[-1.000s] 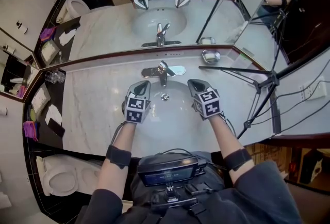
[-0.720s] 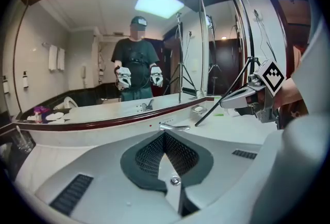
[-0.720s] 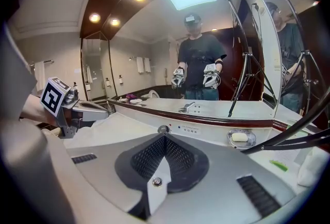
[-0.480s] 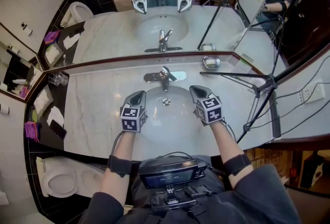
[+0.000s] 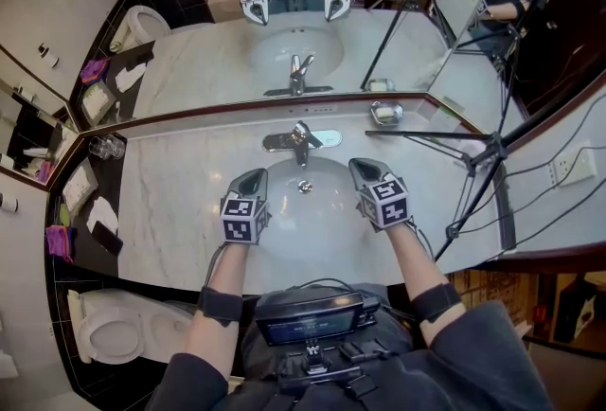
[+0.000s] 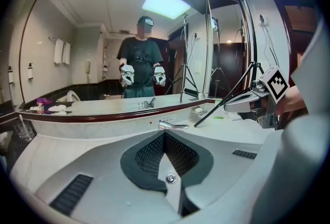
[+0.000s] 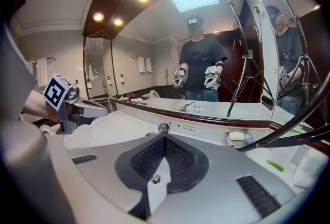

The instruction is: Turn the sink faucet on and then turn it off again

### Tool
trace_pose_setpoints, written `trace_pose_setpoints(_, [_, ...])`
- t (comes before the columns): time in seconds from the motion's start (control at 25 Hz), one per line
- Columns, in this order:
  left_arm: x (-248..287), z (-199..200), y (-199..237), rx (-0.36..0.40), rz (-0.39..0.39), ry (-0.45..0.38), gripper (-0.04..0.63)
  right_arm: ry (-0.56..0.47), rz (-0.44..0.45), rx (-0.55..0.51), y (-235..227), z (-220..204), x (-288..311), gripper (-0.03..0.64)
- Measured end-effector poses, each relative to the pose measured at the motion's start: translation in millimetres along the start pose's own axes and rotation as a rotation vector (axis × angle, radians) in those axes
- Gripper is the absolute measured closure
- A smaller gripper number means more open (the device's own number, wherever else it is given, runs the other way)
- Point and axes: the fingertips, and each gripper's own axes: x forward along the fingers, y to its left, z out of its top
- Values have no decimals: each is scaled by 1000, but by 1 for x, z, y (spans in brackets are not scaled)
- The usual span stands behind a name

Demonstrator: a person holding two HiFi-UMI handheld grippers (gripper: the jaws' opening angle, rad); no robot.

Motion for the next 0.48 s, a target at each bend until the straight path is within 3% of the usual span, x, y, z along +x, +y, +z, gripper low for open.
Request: trace_pose_setpoints(0.48, [0, -3, 1, 4, 0, -4, 594, 9, 0, -9, -2, -1, 2, 602])
